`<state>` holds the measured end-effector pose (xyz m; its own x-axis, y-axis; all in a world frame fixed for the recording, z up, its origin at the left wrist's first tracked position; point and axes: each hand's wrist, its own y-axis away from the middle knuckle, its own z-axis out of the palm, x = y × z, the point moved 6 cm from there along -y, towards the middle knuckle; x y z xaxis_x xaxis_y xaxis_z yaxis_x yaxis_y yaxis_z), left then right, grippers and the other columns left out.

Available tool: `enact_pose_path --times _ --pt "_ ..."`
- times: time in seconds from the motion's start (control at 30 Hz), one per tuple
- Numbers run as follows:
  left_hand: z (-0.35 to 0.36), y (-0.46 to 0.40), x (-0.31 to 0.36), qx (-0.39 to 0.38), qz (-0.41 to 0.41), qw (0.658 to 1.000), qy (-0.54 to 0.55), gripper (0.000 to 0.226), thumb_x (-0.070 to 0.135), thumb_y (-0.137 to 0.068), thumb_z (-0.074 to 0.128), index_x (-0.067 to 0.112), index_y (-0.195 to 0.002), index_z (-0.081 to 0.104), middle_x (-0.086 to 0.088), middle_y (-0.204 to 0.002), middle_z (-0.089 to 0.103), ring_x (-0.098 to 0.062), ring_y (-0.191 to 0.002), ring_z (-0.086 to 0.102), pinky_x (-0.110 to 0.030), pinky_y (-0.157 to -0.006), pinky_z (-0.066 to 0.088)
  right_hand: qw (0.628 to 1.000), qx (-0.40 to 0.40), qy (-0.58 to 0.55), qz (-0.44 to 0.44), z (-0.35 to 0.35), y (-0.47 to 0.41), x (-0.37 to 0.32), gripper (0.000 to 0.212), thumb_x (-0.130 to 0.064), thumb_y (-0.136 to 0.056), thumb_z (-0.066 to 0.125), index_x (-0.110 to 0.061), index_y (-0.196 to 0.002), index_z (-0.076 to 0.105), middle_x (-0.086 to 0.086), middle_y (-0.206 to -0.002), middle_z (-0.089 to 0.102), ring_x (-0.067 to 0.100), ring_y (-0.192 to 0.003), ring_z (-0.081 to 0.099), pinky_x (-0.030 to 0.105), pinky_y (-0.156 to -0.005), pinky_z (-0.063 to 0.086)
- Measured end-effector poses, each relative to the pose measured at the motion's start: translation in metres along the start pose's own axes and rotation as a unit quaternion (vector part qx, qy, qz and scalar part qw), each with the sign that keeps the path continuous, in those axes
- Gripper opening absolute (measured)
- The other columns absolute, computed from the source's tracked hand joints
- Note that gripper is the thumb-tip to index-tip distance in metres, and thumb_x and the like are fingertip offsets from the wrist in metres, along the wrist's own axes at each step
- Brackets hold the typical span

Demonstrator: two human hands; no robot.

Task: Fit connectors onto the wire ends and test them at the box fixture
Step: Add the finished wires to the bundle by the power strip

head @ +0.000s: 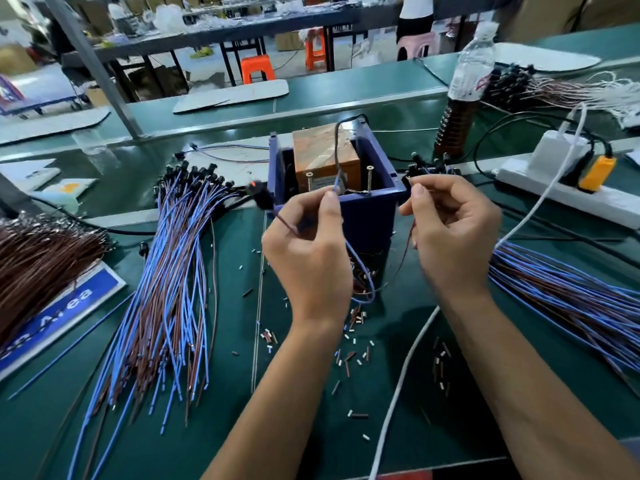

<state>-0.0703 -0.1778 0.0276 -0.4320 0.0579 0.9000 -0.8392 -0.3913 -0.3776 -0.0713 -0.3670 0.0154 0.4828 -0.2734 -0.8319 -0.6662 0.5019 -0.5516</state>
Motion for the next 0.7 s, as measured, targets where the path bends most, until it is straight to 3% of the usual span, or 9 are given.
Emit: enact_pose_path --times 0.07,0.13,0.2,0.27,0.33,0.43,0.5,0.63,0.7 --pt "0.043 0.007 0.001 -0.099 -0.092 0.991 -0.016 0.014 0.012 -0.094 0.071 0.01 -0.083 0.078 0.01 -0.059 0.061 -0.005 -0.05 0.048 -0.02 -0.053 0.04 1.0 0.022 -0.01 0.016 -0.021 -0.007 0.001 0.01 -0.016 -0.098 0.064 -0.021 -0.096 0.073 0.001 -0.073 0.074 0.014 -0.051 0.059 0.027 -0.055 0.047" --pt "0.097 0.028 -0.005 -0.255 -0.212 0.943 -0.017 0.016 0.01 -0.095 0.069 0.007 -0.08 0.074 0.009 -0.05 0.056 -0.002 -0.038 0.039 -0.017 -0.042 0.032 0.997 0.072 -0.015 0.029 -0.054 -0.016 0.003 0.012 -0.014 -0.095 0.065 -0.024 -0.094 0.071 -0.005 -0.068 0.072 0.012 -0.05 0.058 0.025 -0.053 0.048" --pt "0.145 0.057 -0.012 -0.409 -0.339 0.847 0.029 0.022 0.009 -0.1 0.062 0.01 -0.077 0.064 0.008 -0.046 0.049 0.0 -0.03 0.027 -0.015 -0.032 0.02 0.988 0.146 -0.013 0.043 -0.093 -0.024 0.005 0.015 -0.012 -0.091 0.065 -0.027 -0.09 0.068 -0.008 -0.064 0.069 0.012 -0.054 0.06 0.027 -0.055 0.05" --pt "0.183 0.086 -0.014 -0.528 -0.419 0.736 0.06 0.023 0.015 -0.106 0.051 0.015 -0.085 0.061 0.005 -0.06 0.044 -0.001 -0.03 0.021 -0.013 -0.031 0.012 0.972 0.223 -0.026 0.062 -0.136 -0.03 0.009 0.015 -0.009 -0.087 0.065 -0.023 -0.087 0.065 0.0 -0.063 0.065 0.019 -0.053 0.058 0.033 -0.055 0.049" --pt "0.211 0.112 -0.02 -0.591 -0.473 0.649 0.073 0.029 0.017 -0.109 0.043 0.016 -0.086 0.061 0.003 -0.066 0.041 -0.002 -0.027 0.026 -0.012 -0.028 0.016 0.953 0.289 -0.039 0.086 -0.173 -0.028 0.014 0.016 -0.006 -0.084 0.065 -0.021 -0.084 0.064 0.007 -0.061 0.059 0.022 -0.049 0.05 0.034 -0.051 0.044" --pt "0.245 0.149 -0.028 -0.63 -0.526 0.568 0.063 0.055 0.025 -0.112 0.035 0.007 -0.065 0.058 0.005 -0.043 0.045 -0.005 -0.021 0.027 -0.014 -0.024 0.017 0.931 0.351 -0.019 0.099 -0.218 -0.024 0.013 0.02 -0.006 -0.087 0.06 -0.025 -0.081 0.06 -0.007 -0.054 0.061 0.011 -0.041 0.047 0.023 -0.042 0.037" --pt "0.258 0.158 -0.041 -0.593 -0.56 0.576 0.059 0.052 0.028 -0.113 0.031 0.006 -0.067 0.043 0.003 -0.039 0.042 -0.007 -0.019 0.025 -0.02 -0.023 0.021 0.928 0.354 -0.013 0.112 -0.234 -0.024 0.014 0.022 -0.005 -0.091 0.056 -0.025 -0.081 0.056 -0.005 -0.055 0.062 0.009 -0.037 0.042 0.019 -0.039 0.029" --pt "0.264 0.132 -0.076 -0.383 -0.587 0.701 0.131 0.041 0.014 -0.111 0.025 0.014 -0.071 0.035 -0.002 -0.058 0.037 -0.001 -0.022 0.021 -0.013 -0.026 0.011 0.952 0.251 0.062 0.166 -0.239 -0.034 0.026 0.025 0.0 -0.099 0.052 -0.02 -0.085 0.061 -0.004 -0.058 0.068 0.005 -0.034 0.043 0.015 -0.036 0.031" --pt "0.259 0.11 -0.084 -0.294 -0.573 0.747 0.165 0.036 0.01 -0.108 0.027 0.017 -0.074 0.035 0.0 -0.056 0.039 -0.002 -0.024 0.023 -0.014 -0.027 0.013 0.959 0.172 0.112 0.193 -0.233 -0.038 0.035 0.022 -0.002 -0.102 0.052 -0.013 -0.091 0.067 0.002 -0.069 0.073 0.005 -0.036 0.048 0.016 -0.036 0.037"
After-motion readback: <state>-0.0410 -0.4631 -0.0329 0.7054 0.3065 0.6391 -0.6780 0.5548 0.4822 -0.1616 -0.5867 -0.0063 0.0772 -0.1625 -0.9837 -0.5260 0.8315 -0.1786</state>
